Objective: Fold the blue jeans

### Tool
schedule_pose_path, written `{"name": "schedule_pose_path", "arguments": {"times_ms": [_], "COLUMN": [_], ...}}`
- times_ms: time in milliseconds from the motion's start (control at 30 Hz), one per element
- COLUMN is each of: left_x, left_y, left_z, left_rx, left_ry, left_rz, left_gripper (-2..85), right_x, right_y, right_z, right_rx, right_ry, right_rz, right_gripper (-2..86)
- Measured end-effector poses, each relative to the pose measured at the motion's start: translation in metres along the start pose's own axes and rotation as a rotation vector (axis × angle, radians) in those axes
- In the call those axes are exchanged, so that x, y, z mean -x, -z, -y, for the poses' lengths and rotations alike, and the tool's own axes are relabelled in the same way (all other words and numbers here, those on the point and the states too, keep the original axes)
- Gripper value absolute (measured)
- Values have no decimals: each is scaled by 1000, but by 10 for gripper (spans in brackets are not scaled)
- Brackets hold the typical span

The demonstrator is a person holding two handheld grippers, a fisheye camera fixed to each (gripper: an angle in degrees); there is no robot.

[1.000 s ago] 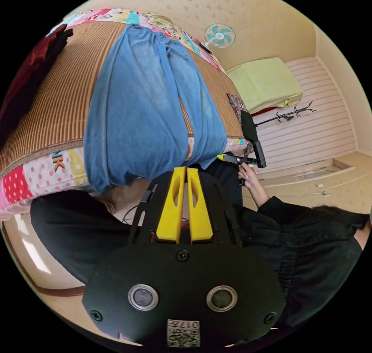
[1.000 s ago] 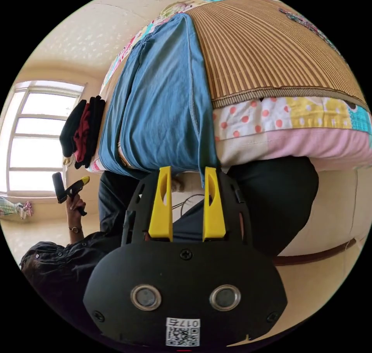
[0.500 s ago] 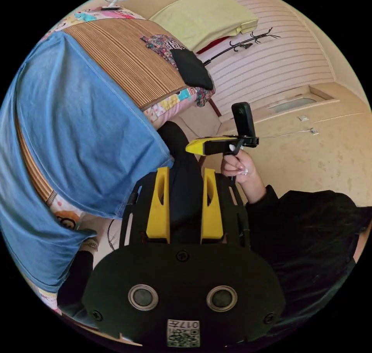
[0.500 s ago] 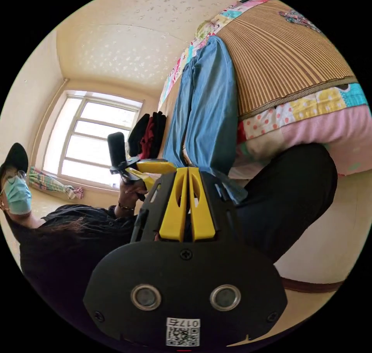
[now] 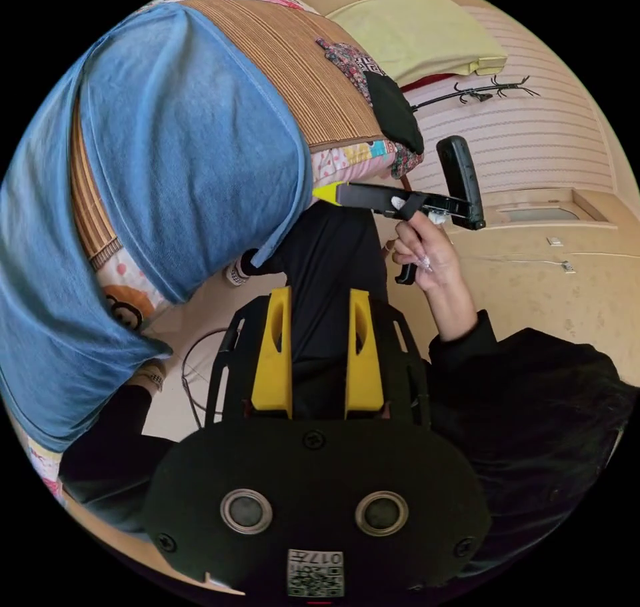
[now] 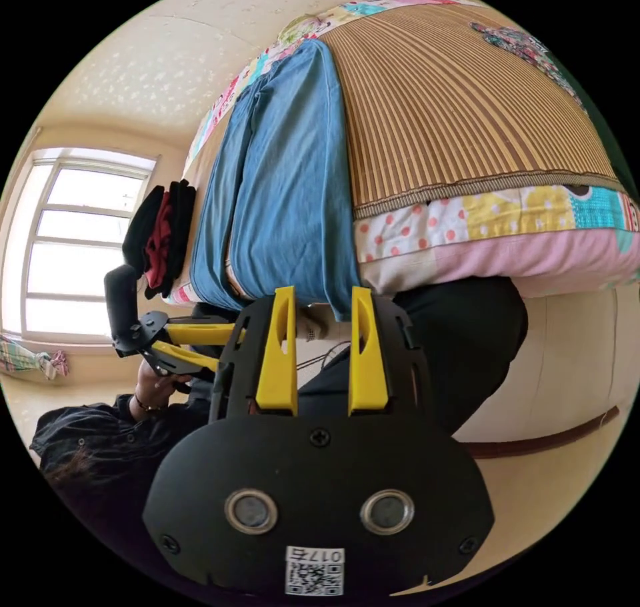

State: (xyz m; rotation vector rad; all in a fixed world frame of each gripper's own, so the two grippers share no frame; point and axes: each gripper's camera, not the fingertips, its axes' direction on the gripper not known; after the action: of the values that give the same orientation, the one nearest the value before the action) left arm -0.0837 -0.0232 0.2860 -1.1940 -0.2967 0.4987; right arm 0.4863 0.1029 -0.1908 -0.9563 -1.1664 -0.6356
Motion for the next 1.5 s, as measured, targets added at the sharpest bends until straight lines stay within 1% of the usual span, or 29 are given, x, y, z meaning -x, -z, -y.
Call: {"name": "schedule_pose_path", "arguments": {"times_ms": [67, 167, 233, 333, 400, 467, 533, 633, 700, 767, 833, 900, 933, 1000, 1067, 1133, 1167, 1233, 1267, 1333, 1400, 1500], "left_x": [10, 12, 8, -5, -13, -22, -25, -25, -26, -25, -22, -21, -21, -24, -26, -23, -20, -13, -7, 2, 9, 13], "left_y": [4, 10, 16, 26, 29, 30, 25, 8, 0, -1, 2, 9, 18, 35, 54, 64, 67, 68, 66, 63, 61, 58], "left_z": [-9, -17, -19, -17, -12, -1, 8, 21, 24, 23, 18, 9, 1, -16, -30, -35, -36, -35, -34, -33, -32, -34], "left_rx": [-17, -47, -71, -133, -168, -207, -209, -153, -139, -146, -145, -126, -139, -187, -233, -264, -272, -269, -253, -220, -205, -192], "left_ry": [45, 60, 43, -22, -70, -144, -188, -201, -204, -189, -215, -278, -308, -349, -364, -349, -323, -273, -238, -209, -184, -175], "left_rz": [-32, -45, -26, 24, 31, 29, 39, -30, -53, -3, 9, -65, -126, -181, -224, -249, -224, -146, -106, -99, -134, -160], "left_gripper": [125, 125, 125, 126, 128, 131, 132, 128, 109, 45, 2, -5, -8, -9, -10, -10, -10, -10, -10, -10, -9, -7], "right_x": [2, 3, 6, 13, 18, 22, 24, 26, 31, 33, 31, 24, 23, 11, 7, 9, 18, 33, 39, 35, 15, -1], "right_y": [-14, -32, -24, 2, 19, 26, 32, 36, 31, 27, 26, 30, 30, 35, 45, 48, 46, 41, 34, 14, -20, -49], "right_z": [14, 27, 24, 17, 15, 18, 22, 29, 36, 40, 43, 50, 54, 79, 106, 136, 150, 160, 161, 155, 138, 104], "right_rx": [-2, 44, 44, 12, -4, -3, 0, 6, 42, 75, 104, 132, 148, 219, 189, 220, 261, 267, 251, 259, 301, 293], "right_ry": [-55, -116, -103, -59, -21, -1, 5, -4, 0, 12, 11, 25, 40, 47, 68, 77, 119, 170, 180, 154, 33, -36], "right_rz": [-54, -106, -80, 52, 187, 238, 272, 330, 367, 414, 454, 468, 453, 303, 239, 262, 319, 320, 248, 89, -150, -279], "right_gripper": [98, 47, 37, 30, 26, 25, 24, 23, 22, 22, 21, 20, 20, 17, 13, 13, 13, 17, 21, 37, 71, 80]}}
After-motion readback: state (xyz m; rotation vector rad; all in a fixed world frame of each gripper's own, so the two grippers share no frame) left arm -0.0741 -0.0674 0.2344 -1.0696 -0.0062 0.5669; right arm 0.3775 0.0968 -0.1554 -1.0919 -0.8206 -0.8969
